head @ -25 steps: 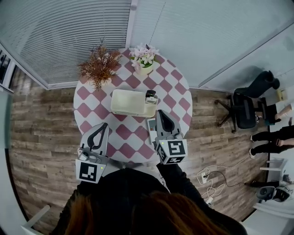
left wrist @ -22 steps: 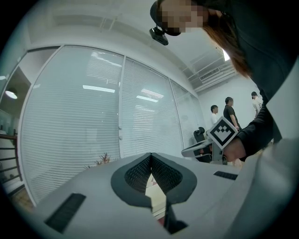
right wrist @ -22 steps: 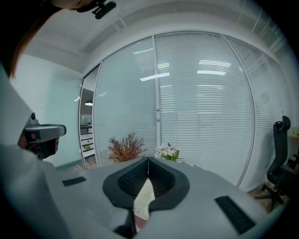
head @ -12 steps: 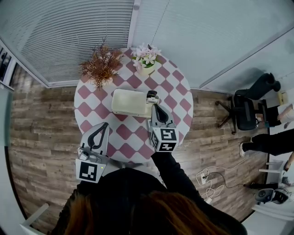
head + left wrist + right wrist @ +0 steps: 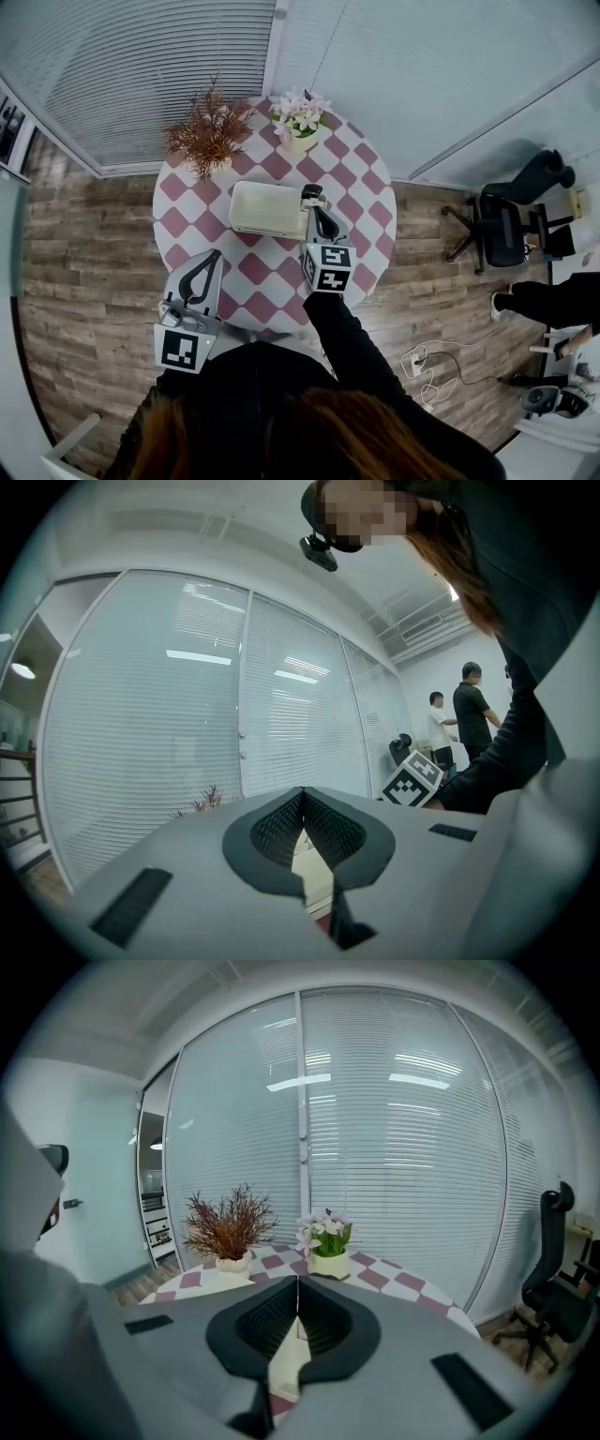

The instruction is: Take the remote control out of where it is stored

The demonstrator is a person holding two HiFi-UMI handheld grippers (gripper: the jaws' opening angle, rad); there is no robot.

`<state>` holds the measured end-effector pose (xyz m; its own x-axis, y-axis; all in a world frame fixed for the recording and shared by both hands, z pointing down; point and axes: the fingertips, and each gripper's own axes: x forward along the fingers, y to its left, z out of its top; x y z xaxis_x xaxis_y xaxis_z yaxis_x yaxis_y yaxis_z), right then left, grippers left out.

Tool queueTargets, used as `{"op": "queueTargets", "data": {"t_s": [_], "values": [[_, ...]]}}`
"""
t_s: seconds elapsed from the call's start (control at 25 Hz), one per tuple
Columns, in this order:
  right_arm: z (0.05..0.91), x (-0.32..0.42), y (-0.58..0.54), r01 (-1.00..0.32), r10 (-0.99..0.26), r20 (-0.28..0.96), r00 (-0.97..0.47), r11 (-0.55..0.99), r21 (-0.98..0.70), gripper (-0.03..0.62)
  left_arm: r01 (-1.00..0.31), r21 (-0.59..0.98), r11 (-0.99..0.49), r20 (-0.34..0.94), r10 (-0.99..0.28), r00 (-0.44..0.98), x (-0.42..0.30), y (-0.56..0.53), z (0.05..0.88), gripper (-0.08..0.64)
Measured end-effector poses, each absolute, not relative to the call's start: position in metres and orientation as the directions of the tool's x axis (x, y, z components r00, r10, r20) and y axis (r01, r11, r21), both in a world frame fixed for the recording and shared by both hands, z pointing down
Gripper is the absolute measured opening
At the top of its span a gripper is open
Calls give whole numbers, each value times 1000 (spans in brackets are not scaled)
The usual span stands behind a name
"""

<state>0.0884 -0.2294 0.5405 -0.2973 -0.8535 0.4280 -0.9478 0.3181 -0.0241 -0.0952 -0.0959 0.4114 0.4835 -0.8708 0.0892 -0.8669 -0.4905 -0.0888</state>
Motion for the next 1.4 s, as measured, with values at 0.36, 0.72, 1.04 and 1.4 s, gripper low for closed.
{"op": "queueTargets", "data": {"t_s": [0.36, 0.72, 1.04, 1.4], "values": [[577, 92, -240, -961, -827, 502, -253, 275, -31, 15, -873, -81, -481, 98, -875, 473, -98, -96, 412, 6], [595, 98, -245, -971, -821, 532, -209, 241, -9, 17, -876, -91, -474, 104, -879, 465, -102, -95, 414, 6], [598, 101, -251, -981, -829, 533, -169, 196, -7, 164, -879, -93, -467, 98, -883, 459, -104, -96, 414, 6], [615, 101, -256, -987, -813, 565, -141, 160, -17, 244, -886, -93, -454, 105, -890, 444, -110, -94, 415, 6]]}}
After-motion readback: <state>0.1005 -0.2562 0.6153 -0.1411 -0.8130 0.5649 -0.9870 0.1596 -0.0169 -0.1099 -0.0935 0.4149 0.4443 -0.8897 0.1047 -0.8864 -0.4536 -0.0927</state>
